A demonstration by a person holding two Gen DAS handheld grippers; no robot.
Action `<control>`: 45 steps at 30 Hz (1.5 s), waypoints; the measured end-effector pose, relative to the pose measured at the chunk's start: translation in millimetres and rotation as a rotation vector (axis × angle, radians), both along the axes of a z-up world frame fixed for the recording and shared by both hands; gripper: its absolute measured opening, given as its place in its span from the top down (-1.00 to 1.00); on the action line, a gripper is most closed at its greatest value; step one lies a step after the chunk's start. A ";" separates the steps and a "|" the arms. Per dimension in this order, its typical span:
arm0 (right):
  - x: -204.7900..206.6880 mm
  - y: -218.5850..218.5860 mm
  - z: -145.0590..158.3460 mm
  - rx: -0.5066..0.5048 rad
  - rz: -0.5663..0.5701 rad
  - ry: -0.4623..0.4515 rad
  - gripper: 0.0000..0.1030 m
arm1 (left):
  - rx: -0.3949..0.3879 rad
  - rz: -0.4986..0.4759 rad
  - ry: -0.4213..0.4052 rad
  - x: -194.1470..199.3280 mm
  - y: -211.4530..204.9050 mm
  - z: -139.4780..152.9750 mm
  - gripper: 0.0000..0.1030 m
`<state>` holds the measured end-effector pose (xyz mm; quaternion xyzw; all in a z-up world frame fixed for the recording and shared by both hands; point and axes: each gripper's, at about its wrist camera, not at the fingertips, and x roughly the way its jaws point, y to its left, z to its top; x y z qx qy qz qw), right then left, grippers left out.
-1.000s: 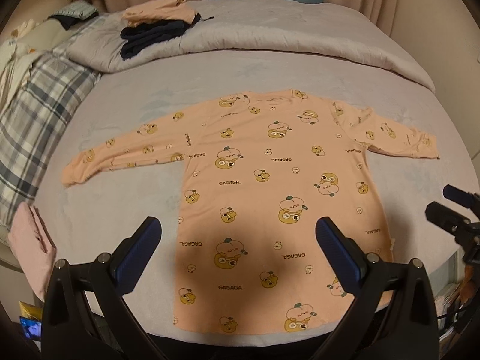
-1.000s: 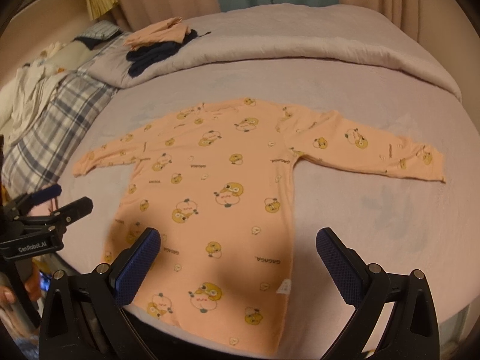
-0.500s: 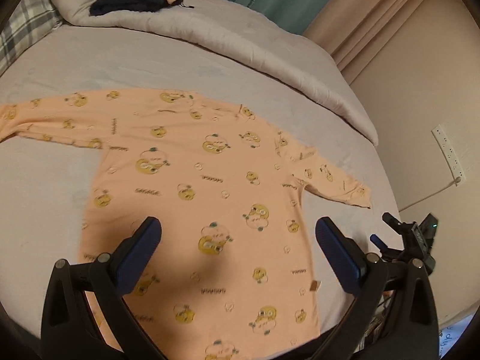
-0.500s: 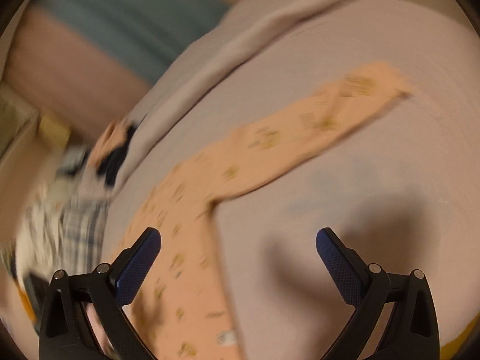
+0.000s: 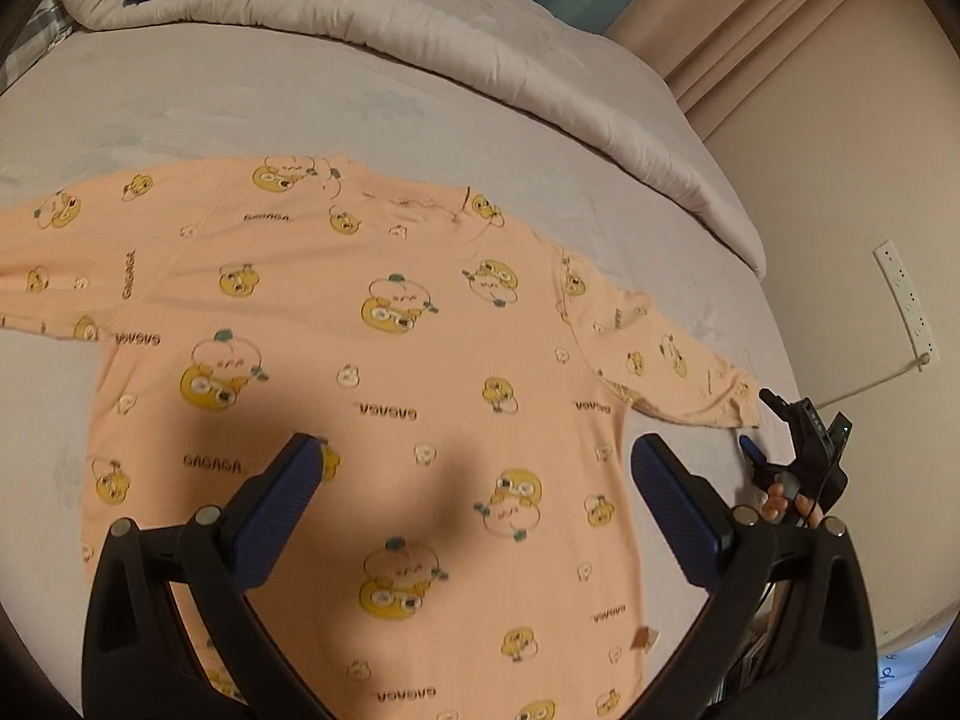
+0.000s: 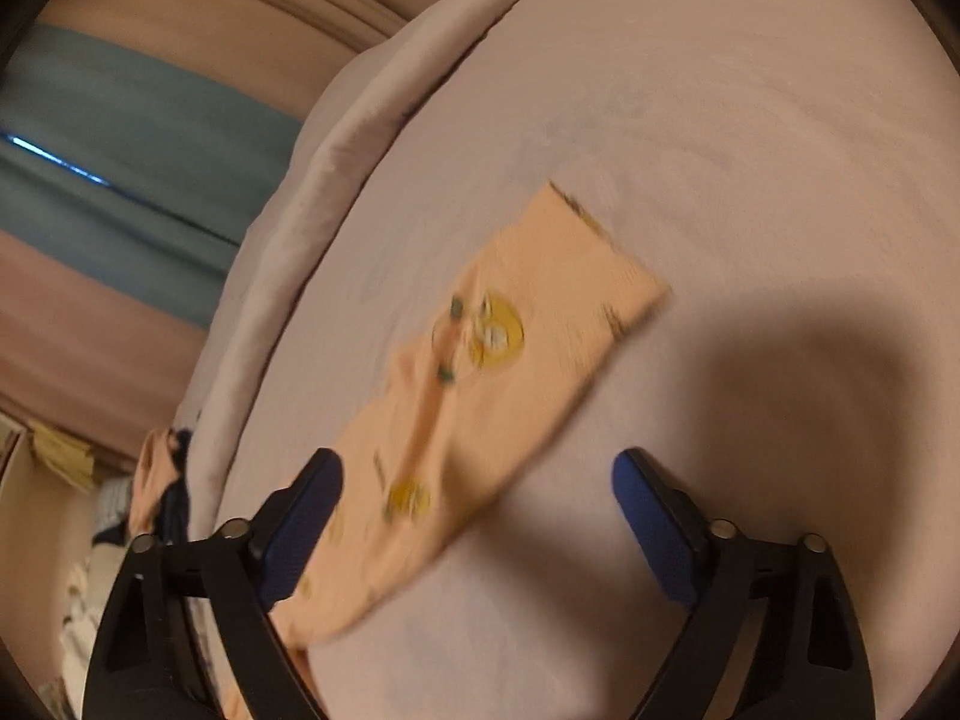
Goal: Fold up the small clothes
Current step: 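Grasp the cuff of one peach shirt sleeve with the right gripper, then lift the sleeve and fold it across the shirt body with the right gripper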
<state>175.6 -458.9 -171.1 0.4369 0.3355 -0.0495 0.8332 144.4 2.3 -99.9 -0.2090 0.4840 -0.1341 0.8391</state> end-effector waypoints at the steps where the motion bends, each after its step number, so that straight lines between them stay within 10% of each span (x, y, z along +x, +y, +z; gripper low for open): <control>1: 6.4 1.5 -0.3 0.006 -0.011 0.001 -0.48 | -0.003 0.005 0.002 2.0 1.2 -0.2 -0.99; 11: 6.5 -32.2 -25.0 0.142 -0.120 -0.023 0.86 | 0.022 0.078 0.018 1.1 24.2 -1.9 -0.99; 45: 20.1 148.4 125.9 -0.417 0.382 -0.212 0.90 | -0.138 0.178 -0.001 -47.3 105.4 -7.6 -0.99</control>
